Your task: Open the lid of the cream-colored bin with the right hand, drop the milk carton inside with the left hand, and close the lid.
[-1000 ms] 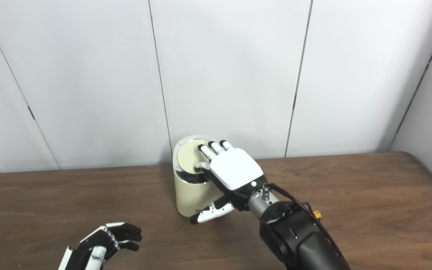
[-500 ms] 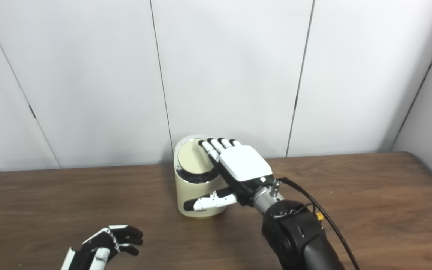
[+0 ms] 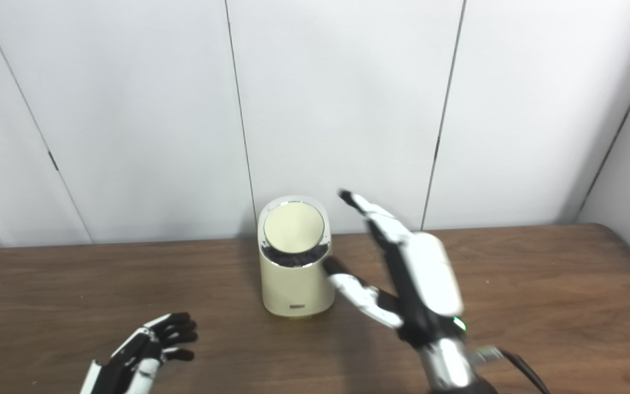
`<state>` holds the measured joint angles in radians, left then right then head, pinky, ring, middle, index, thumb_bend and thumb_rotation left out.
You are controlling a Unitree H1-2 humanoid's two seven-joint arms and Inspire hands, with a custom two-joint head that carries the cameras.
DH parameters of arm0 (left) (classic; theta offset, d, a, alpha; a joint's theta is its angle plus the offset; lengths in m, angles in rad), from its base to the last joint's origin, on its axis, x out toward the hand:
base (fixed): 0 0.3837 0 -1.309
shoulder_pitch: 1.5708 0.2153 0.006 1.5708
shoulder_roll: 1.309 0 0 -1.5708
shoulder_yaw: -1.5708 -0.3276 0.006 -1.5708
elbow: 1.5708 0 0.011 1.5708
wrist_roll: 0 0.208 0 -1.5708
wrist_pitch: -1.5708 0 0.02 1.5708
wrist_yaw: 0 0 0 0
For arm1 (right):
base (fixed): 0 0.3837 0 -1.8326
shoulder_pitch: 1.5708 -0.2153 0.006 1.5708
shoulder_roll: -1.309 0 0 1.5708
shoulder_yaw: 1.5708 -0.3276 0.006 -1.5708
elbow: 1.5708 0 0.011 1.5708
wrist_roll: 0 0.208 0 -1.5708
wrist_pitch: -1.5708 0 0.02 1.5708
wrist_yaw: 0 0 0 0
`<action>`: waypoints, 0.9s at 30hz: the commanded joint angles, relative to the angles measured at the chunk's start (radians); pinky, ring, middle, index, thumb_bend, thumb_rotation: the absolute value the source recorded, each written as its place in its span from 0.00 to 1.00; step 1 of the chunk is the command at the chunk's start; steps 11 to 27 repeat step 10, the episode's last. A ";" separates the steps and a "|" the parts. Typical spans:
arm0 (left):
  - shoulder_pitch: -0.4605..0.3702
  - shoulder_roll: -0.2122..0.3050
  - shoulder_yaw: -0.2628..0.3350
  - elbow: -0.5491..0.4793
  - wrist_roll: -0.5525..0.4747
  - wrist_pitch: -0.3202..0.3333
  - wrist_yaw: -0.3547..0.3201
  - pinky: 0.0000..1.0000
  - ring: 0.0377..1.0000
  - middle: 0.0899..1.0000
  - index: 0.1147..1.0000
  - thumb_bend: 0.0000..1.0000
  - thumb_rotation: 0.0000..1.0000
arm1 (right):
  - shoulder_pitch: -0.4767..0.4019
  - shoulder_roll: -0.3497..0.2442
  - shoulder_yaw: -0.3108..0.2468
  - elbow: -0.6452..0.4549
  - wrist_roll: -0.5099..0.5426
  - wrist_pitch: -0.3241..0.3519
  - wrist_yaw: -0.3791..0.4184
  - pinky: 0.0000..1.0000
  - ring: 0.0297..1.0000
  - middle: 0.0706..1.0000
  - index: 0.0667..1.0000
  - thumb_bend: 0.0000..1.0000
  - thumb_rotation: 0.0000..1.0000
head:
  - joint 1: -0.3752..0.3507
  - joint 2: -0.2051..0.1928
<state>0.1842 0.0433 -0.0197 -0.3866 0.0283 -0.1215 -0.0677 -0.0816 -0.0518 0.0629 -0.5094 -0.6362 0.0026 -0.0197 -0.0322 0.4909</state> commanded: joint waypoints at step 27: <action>-0.019 -0.018 0.047 -0.036 -0.046 -0.032 0.047 0.65 0.73 0.73 0.72 0.14 0.36 | 0.243 0.030 -0.050 0.067 0.290 -0.279 -0.163 0.58 0.68 0.71 0.69 0.24 0.31 | 0.014 0.002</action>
